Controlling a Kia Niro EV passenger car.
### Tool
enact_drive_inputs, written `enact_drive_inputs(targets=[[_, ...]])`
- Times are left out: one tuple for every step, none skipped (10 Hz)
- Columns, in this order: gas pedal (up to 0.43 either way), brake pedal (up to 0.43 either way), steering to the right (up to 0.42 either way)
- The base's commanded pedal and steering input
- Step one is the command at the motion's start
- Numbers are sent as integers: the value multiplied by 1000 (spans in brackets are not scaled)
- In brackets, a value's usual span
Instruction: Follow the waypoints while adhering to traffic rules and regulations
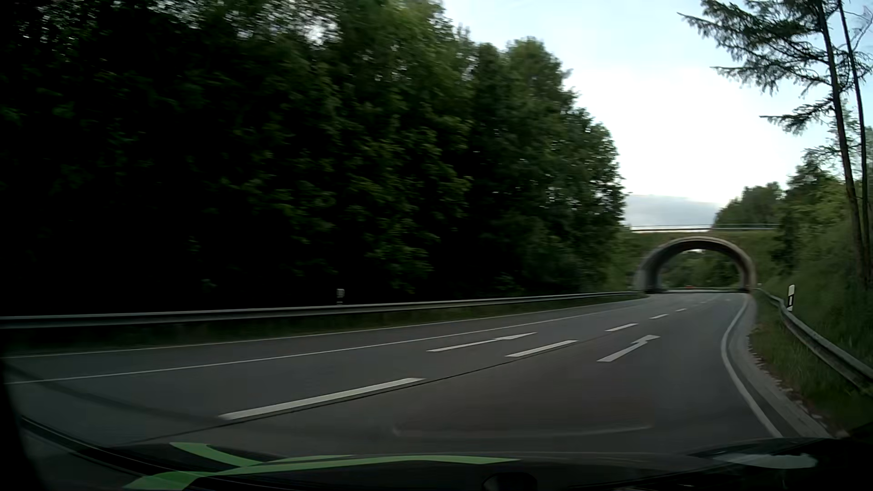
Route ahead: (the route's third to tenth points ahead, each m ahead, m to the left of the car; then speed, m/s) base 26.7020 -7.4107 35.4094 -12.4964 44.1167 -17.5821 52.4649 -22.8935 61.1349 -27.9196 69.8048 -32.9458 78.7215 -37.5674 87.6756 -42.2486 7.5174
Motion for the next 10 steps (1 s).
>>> enact_drive_inputs(targets=[[177, 0, 240], [189, 0, 233], [209, 0, 224], [220, 0, 207], [220, 0, 191], [220, 0, 178], [220, 0, 167], [240, 0, 156], [268, 0, 144], [268, 0, 131]])
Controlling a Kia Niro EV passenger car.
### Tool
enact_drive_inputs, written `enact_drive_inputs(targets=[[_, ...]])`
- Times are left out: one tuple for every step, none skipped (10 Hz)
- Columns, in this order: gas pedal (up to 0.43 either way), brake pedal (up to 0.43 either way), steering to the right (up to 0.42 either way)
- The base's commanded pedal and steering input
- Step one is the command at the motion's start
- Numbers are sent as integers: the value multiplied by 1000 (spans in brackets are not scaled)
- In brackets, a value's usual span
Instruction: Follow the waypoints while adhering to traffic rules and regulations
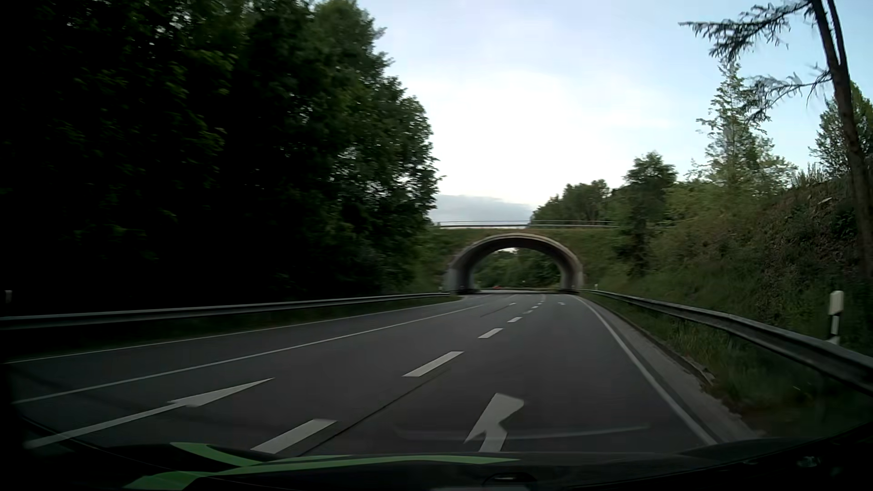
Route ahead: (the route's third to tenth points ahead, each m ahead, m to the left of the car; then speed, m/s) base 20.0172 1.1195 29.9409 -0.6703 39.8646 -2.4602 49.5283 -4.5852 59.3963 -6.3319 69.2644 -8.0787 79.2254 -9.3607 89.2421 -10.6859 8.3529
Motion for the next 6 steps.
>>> enact_drive_inputs(targets=[[268, 0, 121], [268, 0, 110], [331, 0, 96], [350, 0, 82], [378, 0, 71], [390, 0, 58]])
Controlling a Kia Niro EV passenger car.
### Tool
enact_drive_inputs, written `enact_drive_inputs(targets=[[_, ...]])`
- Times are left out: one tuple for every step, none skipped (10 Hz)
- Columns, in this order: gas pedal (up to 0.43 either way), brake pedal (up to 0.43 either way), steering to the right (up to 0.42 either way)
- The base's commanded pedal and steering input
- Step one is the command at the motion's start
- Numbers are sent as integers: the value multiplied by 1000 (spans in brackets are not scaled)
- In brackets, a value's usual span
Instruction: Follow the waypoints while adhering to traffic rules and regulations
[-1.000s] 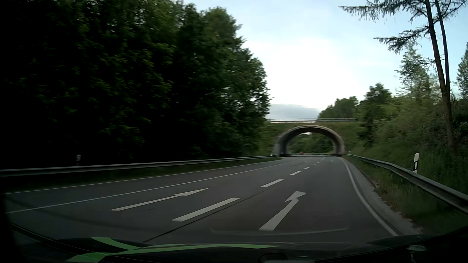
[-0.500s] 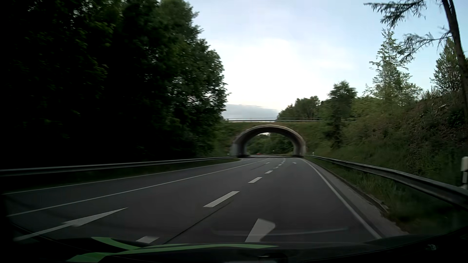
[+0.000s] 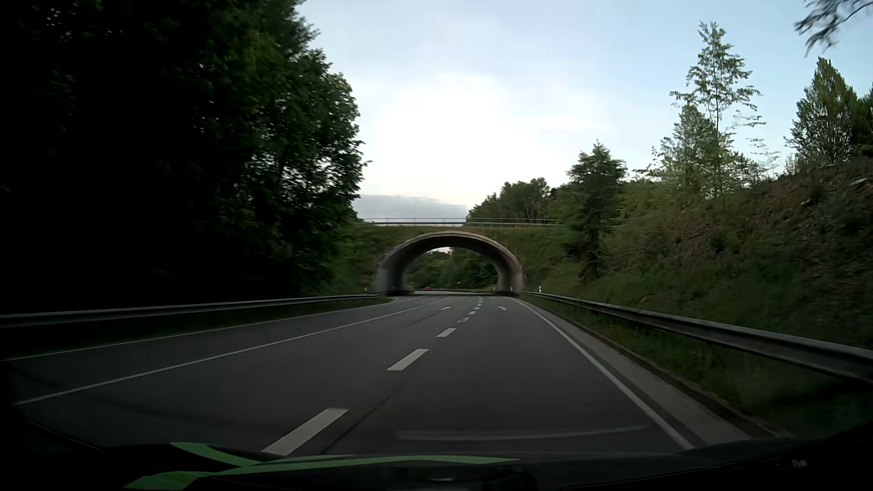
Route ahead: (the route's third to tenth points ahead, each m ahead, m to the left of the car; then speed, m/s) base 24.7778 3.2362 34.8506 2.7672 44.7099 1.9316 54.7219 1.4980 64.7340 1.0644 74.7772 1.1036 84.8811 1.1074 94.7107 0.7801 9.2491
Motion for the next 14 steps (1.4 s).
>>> enact_drive_inputs(targets=[[409, 0, 45], [449, 0, 37], [461, 0, 27], [500, 0, 22], [531, 0, 19], [591, 0, 19], [630, 0, 15], [661, 0, 13], [681, 0, 11], [681, 0, 10], [713, 0, 8], [720, 0, 5], [720, 0, 0], [713, 0, -1]])
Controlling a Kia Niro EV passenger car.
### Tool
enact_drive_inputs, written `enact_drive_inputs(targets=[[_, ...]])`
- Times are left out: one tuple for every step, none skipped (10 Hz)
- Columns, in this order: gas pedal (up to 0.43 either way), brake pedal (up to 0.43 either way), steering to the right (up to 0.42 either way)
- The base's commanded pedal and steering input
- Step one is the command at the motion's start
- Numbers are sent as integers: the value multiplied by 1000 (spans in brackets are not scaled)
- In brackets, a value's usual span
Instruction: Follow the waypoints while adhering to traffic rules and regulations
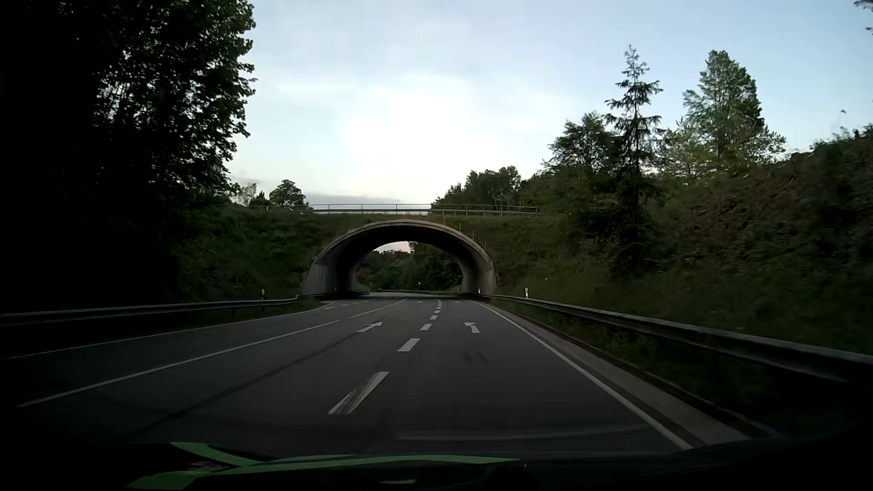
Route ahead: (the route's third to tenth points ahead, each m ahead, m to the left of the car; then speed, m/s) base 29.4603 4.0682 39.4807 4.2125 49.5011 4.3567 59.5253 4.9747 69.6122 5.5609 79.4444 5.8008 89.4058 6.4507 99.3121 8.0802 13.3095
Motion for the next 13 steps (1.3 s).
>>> enact_drive_inputs(targets=[[713, 0, -1], [713, 0, -2], [713, 0, -4], [713, 0, -6], [720, 0, -7], [720, 0, -7], [720, 0, -7], [720, 0, -7], [713, 0, -7], [713, 0, -7], [713, 0, -8], [689, 0, -9], [689, 0, -13]])
